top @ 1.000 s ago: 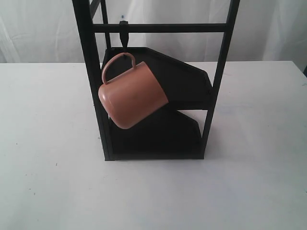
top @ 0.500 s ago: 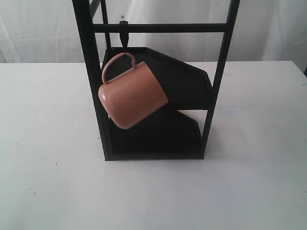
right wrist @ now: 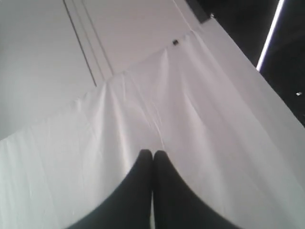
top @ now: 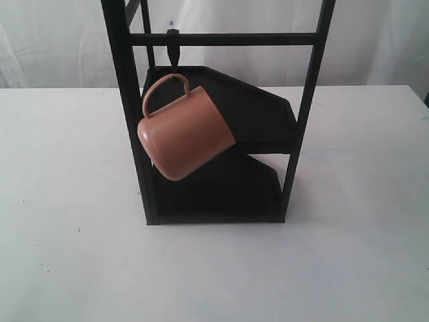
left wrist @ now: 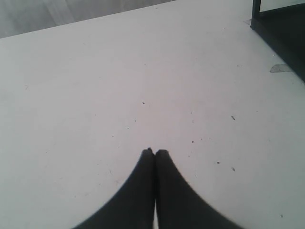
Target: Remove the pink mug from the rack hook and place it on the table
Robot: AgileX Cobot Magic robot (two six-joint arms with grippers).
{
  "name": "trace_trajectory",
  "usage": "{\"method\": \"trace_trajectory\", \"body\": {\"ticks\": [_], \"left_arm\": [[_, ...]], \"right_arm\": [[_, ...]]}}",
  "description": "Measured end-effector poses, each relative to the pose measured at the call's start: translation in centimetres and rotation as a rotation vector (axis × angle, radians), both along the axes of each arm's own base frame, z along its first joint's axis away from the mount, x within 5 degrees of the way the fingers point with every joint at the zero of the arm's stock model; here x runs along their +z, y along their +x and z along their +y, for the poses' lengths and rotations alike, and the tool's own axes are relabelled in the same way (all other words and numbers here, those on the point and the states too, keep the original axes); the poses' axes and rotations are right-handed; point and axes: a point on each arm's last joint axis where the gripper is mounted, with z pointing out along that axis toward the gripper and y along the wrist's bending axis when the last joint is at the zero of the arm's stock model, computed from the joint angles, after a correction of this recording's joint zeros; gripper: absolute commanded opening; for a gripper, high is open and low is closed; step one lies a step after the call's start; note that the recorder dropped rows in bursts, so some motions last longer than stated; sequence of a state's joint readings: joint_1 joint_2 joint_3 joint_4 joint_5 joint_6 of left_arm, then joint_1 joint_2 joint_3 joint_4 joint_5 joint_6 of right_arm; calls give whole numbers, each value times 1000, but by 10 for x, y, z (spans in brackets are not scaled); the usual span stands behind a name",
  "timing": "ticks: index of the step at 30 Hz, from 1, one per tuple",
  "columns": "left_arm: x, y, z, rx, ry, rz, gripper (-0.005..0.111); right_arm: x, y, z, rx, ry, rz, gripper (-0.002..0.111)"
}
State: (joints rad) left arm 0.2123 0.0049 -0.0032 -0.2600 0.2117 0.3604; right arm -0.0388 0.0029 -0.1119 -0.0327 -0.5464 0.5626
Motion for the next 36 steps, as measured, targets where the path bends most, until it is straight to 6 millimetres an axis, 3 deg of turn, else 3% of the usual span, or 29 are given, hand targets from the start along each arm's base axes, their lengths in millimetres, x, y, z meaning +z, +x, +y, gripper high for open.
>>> {"method": "trace_trajectory", "body": {"ticks": [4,6,10,12,18,21,26,31,36], "left_arm": [[0,0,0,0,0,0,0],[0,0,0,0,0,0,0],[0,0,0,0,0,0,0],[0,0,0,0,0,0,0],[0,0,0,0,0,0,0],[0,0,0,0,0,0,0],[0,0,0,0,0,0,0],[0,0,0,0,0,0,0],[0,0,0,0,0,0,0]], "right_arm": [[23,-6,6,-56,-163,62,0],[23,-2,4,-116,-217,182,0],[-9,30,-6,-253,-413,644,0],[-20,40,-8,-249,-435,764,0],[-19,62,-12,-204,-391,1092,0],[-27,88,-4,-70,-455,1288,0],[-42,117,25,251,-610,1419,0],[-53,131,44,464,-705,1496,0],[-55,132,54,558,-743,1503,0]]}}
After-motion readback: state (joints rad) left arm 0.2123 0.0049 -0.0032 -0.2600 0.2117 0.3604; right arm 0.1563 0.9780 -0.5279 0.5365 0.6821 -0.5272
